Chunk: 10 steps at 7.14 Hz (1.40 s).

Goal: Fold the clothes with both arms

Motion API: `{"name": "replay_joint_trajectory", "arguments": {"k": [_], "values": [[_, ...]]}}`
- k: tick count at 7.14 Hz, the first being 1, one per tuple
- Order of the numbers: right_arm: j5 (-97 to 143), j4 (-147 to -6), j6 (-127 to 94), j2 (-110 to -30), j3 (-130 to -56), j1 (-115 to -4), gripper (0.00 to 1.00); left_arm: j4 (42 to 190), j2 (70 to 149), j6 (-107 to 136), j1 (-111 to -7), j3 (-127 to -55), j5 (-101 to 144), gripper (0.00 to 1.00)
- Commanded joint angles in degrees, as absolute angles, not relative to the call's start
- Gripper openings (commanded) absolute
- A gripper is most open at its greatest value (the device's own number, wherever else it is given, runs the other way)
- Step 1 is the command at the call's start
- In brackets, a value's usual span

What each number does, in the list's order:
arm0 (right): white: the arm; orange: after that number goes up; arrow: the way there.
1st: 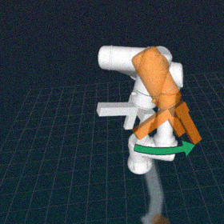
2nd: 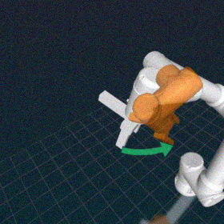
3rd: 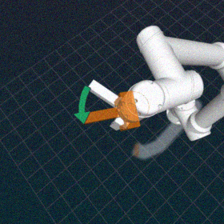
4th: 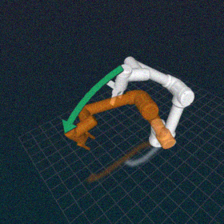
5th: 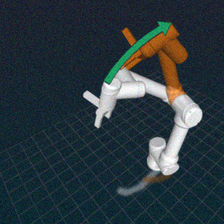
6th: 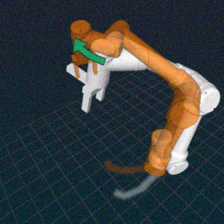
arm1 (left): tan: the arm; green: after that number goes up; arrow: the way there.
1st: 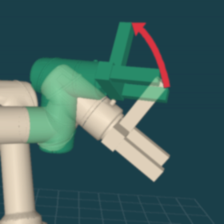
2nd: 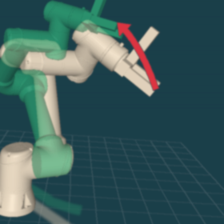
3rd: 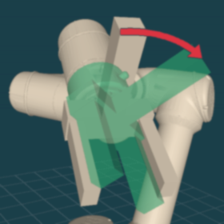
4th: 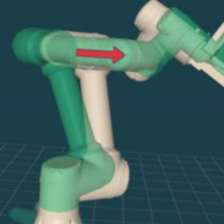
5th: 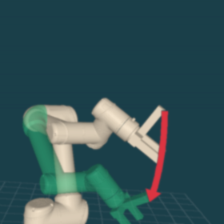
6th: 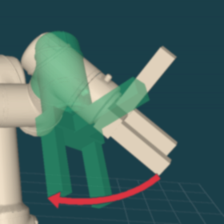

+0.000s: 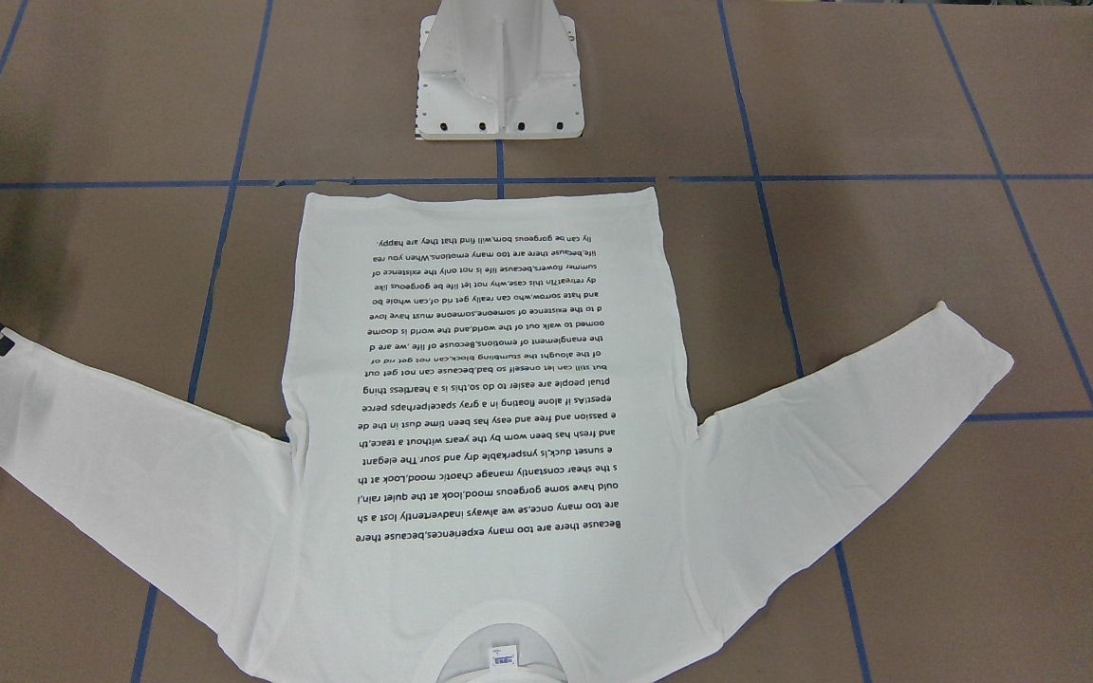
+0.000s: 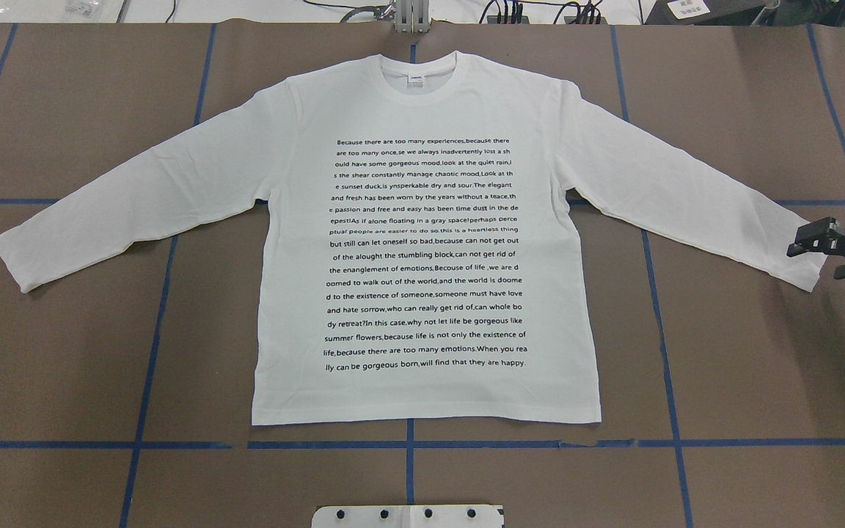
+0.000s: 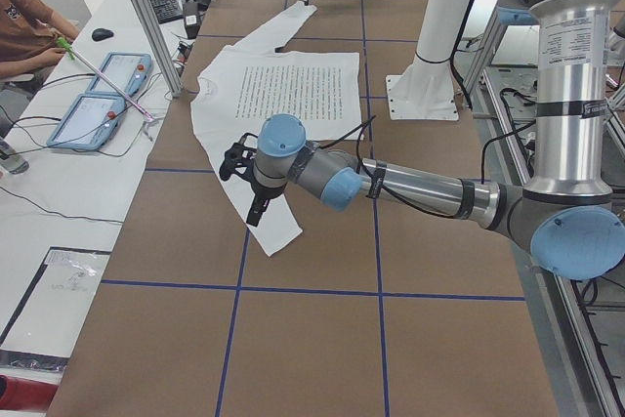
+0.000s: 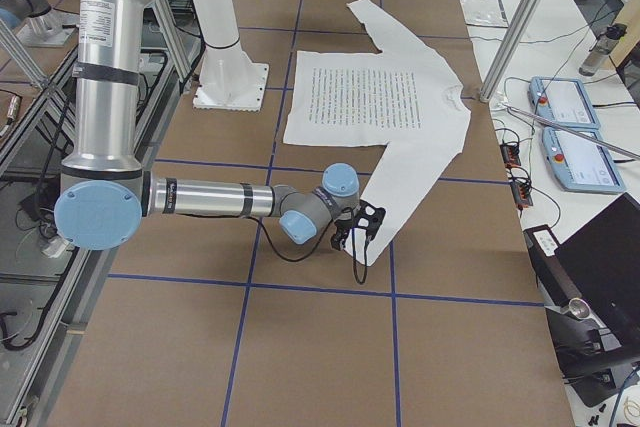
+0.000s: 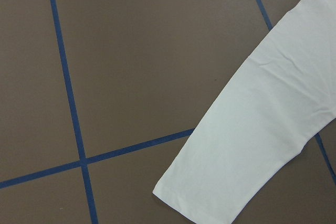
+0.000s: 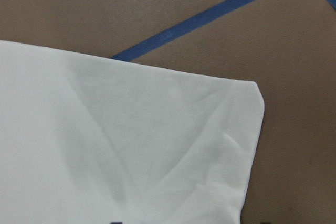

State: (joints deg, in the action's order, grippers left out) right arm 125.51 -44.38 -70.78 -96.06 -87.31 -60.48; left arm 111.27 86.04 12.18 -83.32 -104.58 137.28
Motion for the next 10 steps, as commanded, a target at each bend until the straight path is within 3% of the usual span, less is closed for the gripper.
{"name": "replay_joint_trajectory", "arguments": {"k": [1,2,3,4,5,6,7,10], "values": [[124.72,-42.54,-72.68,-95.72,-85.0,-59.07,0.9,111.27,86.04,12.13,-83.32,-104.5,137.29,1.0],[124.72,-42.54,-72.95,-95.71,-85.08,-58.8,0.89,111.27,86.04,12.13,-83.32,-104.5,137.29,1.0],[124.63,-42.54,-73.38,-95.71,-85.08,-58.89,0.77,111.27,86.04,12.13,-83.32,-104.41,137.29,1.0],[124.54,-42.54,-73.39,-95.97,-85.08,-58.89,0.49,111.27,86.04,12.22,-83.32,-104.41,137.29,1.0],[124.54,-42.54,-73.39,-96.15,-84.9,-58.89,0.34,111.27,86.04,12.22,-83.32,-104.33,137.29,1.0],[124.54,-42.54,-73.39,-96.33,-85.16,-58.89,0.12,111.27,86.04,12.13,-83.32,-104.07,137.37,1.0],[124.63,-42.54,-73.3,-96.33,-85.51,-58.89,0.0,111.27,86.04,12.22,-83.32,-104.06,137.37,1.0],[125.24,-42.8,-72.42,-96.59,-89.35,-59.15,0.0,111.44,86.04,13.62,-83.32,-104.85,137.46,1.0]]}}
